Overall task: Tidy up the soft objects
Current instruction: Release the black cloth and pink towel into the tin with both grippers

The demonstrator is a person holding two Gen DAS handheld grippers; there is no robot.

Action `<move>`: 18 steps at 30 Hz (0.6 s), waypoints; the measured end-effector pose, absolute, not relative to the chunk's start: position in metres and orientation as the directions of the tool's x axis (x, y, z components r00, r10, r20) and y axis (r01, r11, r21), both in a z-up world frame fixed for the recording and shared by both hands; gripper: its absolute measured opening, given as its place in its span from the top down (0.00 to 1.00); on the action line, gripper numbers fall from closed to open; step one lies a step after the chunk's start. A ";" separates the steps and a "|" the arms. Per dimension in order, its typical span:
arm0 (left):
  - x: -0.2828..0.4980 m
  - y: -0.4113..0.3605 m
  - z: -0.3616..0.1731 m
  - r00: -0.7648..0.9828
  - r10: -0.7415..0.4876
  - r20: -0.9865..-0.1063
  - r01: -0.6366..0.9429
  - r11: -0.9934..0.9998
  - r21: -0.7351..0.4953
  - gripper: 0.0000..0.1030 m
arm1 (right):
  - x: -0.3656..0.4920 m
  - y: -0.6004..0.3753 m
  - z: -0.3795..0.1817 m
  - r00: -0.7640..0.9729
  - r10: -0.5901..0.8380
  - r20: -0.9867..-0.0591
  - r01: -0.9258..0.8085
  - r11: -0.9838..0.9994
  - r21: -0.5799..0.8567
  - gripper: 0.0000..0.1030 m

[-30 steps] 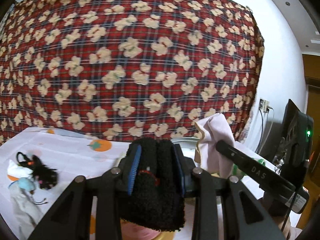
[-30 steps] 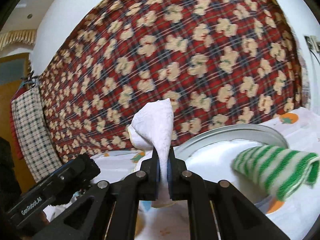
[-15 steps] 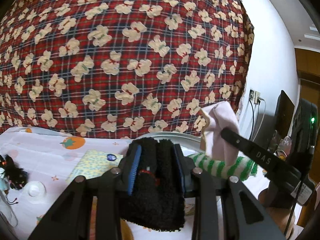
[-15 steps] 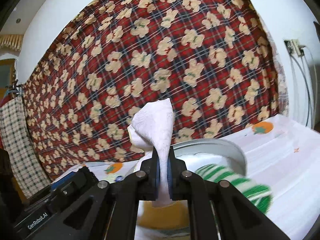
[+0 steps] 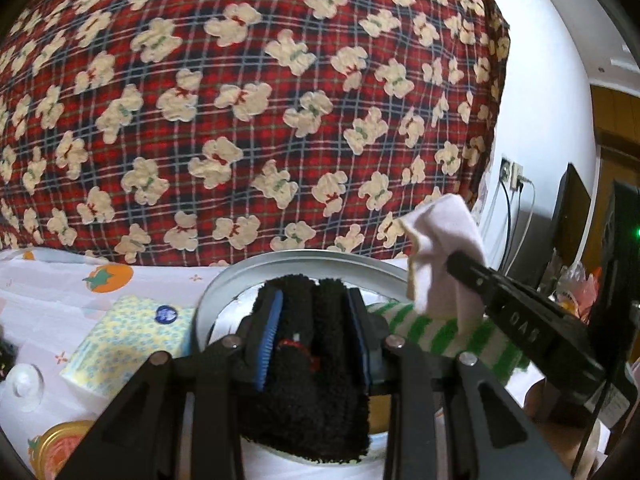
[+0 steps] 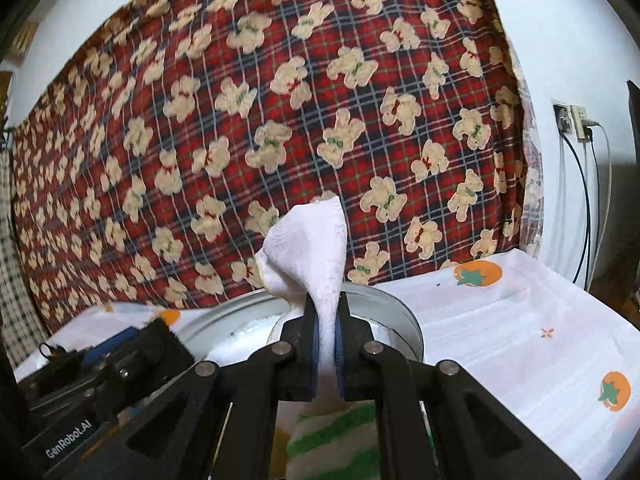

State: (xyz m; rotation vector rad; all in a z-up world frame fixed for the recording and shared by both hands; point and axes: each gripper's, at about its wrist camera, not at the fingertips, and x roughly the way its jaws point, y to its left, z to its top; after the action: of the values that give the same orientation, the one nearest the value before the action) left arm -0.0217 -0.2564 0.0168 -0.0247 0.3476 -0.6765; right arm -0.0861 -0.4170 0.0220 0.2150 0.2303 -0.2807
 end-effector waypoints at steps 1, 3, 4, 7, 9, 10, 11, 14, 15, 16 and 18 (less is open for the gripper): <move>-0.021 -0.262 0.015 0.728 -0.610 -0.313 0.606 0.786 -0.121 0.69 | -0.084 -0.418 0.020 0.933 -0.246 -0.262 0.296 0.939 0.173 0.93; -0.019 -0.266 0.011 0.728 -0.604 -0.323 0.603 0.789 -0.117 0.69 | -0.080 -0.418 0.017 0.929 -0.239 -0.284 0.292 0.942 0.164 0.93; -0.018 -0.268 0.009 0.726 -0.603 -0.331 0.602 0.790 -0.118 0.69 | -0.077 -0.417 0.015 0.927 -0.233 -0.294 0.288 0.945 0.158 0.93; -0.015 -0.274 0.004 0.729 -0.588 -0.350 0.595 0.797 -0.102 0.69 | -0.071 -0.415 0.012 0.921 -0.227 -0.315 0.283 0.948 0.145 0.93; -0.013 -0.276 0.000 0.730 -0.581 -0.360 0.591 0.801 -0.094 0.69 | -0.070 -0.414 0.011 0.921 -0.224 -0.320 0.280 0.949 0.143 0.93; -0.013 -0.276 -0.001 0.730 -0.579 -0.362 0.590 0.802 -0.093 0.69 | -0.070 -0.413 0.011 0.921 -0.224 -0.318 0.280 0.949 0.141 0.93; -0.012 -0.276 -0.002 0.731 -0.578 -0.363 0.589 0.803 -0.091 0.69 | -0.070 -0.413 0.011 0.921 -0.225 -0.317 0.280 0.950 0.140 0.93; -0.012 -0.277 -0.003 0.740 -0.566 -0.363 0.580 0.811 -0.080 0.58 | -0.070 -0.413 0.010 0.925 -0.214 -0.313 0.270 0.951 0.148 0.93; -0.012 -0.276 -0.003 0.750 -0.555 -0.359 0.569 0.819 -0.078 0.58 | -0.069 -0.412 0.009 0.926 -0.210 -0.313 0.267 0.952 0.152 0.90; -0.013 -0.275 -0.003 0.759 -0.547 -0.352 0.560 0.825 -0.074 0.47 | -0.069 -0.412 0.009 0.926 -0.210 -0.312 0.267 0.951 0.153 0.86; -0.018 -0.273 -0.002 0.791 -0.517 -0.327 0.532 0.845 -0.048 0.36 | -0.071 -0.411 0.010 0.925 -0.223 -0.307 0.283 0.945 0.164 0.55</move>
State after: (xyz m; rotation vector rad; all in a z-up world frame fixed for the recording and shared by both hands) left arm -0.0179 -0.2730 -0.0015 0.0477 0.3380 -0.5648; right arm -0.0714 -0.4113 0.0096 0.2078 0.2895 -0.2615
